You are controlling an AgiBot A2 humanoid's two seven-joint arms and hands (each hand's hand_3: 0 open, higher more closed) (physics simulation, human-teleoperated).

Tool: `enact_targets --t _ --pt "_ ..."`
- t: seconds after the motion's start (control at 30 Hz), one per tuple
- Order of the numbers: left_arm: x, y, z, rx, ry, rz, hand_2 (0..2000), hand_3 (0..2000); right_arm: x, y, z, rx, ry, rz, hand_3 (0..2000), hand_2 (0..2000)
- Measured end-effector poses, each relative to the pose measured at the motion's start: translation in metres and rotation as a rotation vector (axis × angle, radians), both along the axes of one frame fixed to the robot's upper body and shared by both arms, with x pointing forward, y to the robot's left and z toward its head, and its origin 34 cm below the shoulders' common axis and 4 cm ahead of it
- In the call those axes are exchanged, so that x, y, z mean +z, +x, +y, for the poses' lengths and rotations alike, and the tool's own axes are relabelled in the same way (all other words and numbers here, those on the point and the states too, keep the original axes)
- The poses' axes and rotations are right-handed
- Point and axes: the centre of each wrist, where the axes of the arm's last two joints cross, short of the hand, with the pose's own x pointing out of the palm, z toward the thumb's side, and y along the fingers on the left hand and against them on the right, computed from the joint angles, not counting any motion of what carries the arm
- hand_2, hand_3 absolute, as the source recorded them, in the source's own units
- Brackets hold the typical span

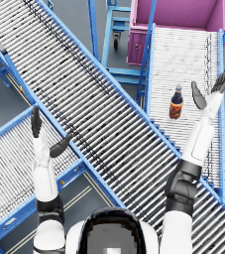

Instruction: Pick up the oil and place it on the left assembly line, put the cola on the right, and keep Sprite still

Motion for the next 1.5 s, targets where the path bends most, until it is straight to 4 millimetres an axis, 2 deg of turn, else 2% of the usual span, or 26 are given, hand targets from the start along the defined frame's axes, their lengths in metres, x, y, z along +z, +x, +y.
enact_targets --t 0.1,0.2,0.33,0.43,0.6,0.87,1.5 --pt "0.001 0.001 0.001 0.002 -0.003 0.000 0 0 0.021 -0.024 0.019 0.012 -0.122 -0.137 0 0" --pt "0.002 0.003 0.000 -0.001 -0.004 0.001 0 0 0.030 -0.047 0.037 0.032 -0.196 -0.232 0 0" --pt "0.003 0.009 -0.001 -0.006 -0.004 0.010 0 0 0.027 -0.070 0.055 0.062 -0.259 -0.297 0 0" --pt "0.004 0.012 -0.001 -0.006 -0.007 0.013 0 0 0.015 -0.088 0.072 0.102 -0.305 -0.318 0 0" --pt "0.003 0.013 -0.001 -0.006 -0.011 0.018 0 0 -0.002 -0.108 0.087 0.144 -0.337 -0.321 0 0" --pt "-0.004 0.012 -0.003 -0.021 -0.015 0.042 0 0 -0.016 -0.119 0.096 0.189 -0.342 -0.302 0 0" --pt "-0.091 -0.001 -0.024 -0.261 -0.078 0.458 0 0 -0.078 -0.142 0.124 0.607 -0.214 -0.065 0 0"
